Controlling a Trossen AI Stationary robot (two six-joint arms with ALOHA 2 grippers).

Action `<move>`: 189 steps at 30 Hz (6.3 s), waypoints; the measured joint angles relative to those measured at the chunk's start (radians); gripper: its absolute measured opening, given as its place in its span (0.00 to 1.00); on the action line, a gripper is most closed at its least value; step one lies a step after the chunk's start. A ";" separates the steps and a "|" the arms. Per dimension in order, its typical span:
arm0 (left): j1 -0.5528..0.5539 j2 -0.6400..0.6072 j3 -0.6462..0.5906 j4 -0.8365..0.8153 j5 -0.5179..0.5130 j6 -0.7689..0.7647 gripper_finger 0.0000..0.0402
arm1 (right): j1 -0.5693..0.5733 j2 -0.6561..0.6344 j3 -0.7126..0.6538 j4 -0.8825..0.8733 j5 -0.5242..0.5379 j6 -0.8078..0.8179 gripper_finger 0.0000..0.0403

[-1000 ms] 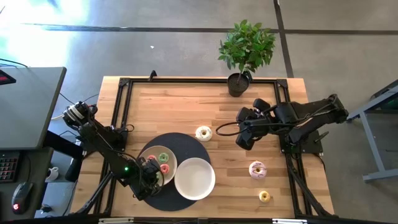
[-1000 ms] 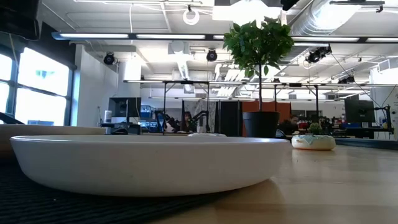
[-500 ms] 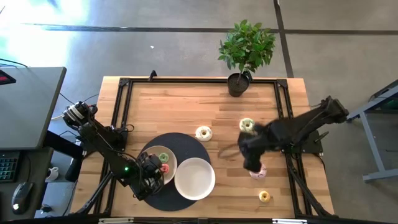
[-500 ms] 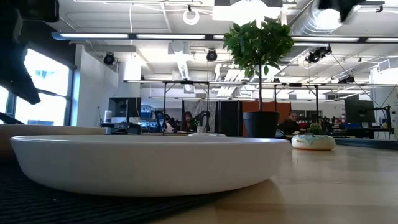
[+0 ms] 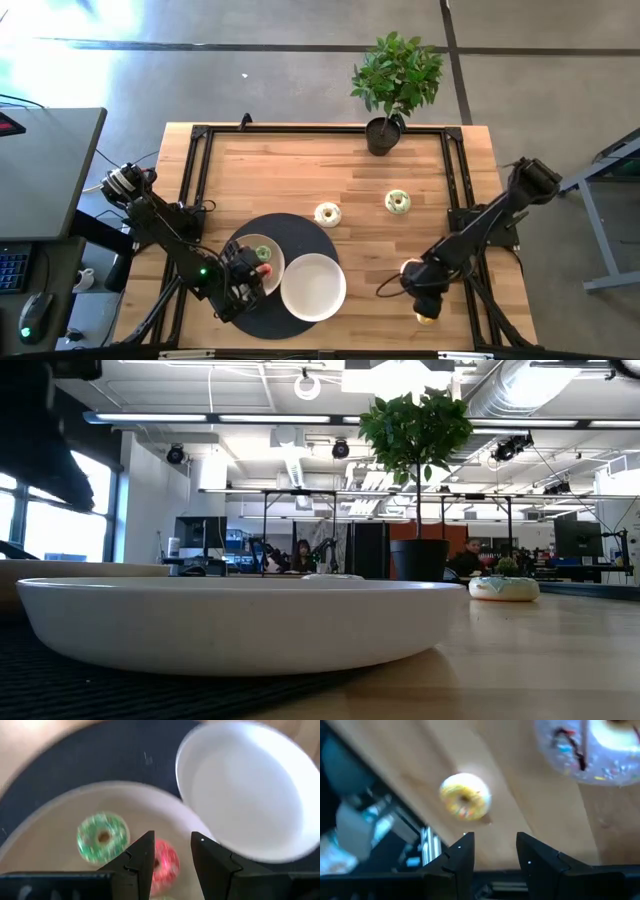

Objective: Pick & Place donuts
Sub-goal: Put the small yellow donut on the left white plate, then put the big light green donut on the right white plate

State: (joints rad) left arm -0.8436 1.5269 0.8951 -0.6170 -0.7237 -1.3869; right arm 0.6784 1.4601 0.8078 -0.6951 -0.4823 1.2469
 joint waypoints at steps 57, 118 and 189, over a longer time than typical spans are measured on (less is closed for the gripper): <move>0.497 -0.005 0.003 0.384 0.374 0.674 0.32 | 0.181 0.095 -0.090 0.390 0.289 0.246 0.11; 0.071 -0.296 0.003 0.072 -0.212 0.403 0.32 | -0.429 0.819 0.777 0.825 0.693 -0.916 0.04; 0.487 -0.146 0.003 0.303 0.192 0.620 0.32 | -0.677 0.102 0.052 -0.168 0.817 -0.750 0.32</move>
State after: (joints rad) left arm -0.3569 1.3804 0.8982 -0.3144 -0.5314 -0.7666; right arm 0.0012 1.5623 0.8601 -0.8633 0.3343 0.4971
